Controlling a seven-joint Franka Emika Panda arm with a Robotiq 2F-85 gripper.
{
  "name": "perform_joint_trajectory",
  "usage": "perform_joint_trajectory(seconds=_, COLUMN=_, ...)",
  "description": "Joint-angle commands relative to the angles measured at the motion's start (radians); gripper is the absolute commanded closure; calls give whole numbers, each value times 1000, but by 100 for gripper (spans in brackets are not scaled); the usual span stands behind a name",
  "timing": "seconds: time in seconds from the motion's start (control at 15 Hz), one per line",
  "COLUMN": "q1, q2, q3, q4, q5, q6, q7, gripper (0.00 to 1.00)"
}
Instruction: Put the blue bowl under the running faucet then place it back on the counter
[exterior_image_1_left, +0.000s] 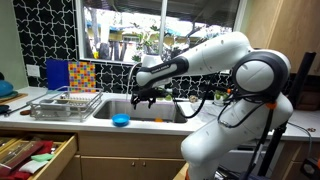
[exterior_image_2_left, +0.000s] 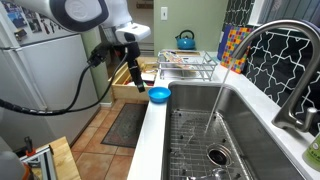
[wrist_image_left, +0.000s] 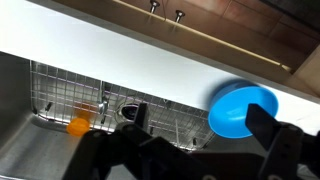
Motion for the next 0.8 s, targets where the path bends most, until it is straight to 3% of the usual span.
perform_joint_trajectory(seconds=0.0, q1=-15, q2=210, q3=-9, q4=113, q5=-45, q6=38, q7=67, gripper=0)
perform_joint_trajectory(seconds=0.53, q1=54, q2=473, q3=-70, q4=239, q5=-16, q6=112, q7=56, gripper=0)
perform_joint_trajectory(seconds=0.67, q1=73, q2=513, q3=-83, q4=256, q5=-5, q6=116, q7=49, gripper=11)
perform_joint_trajectory(seconds=0.73, q1=82, q2=532, q3=-89, q4=265, q5=0, q6=117, q7=43, gripper=27)
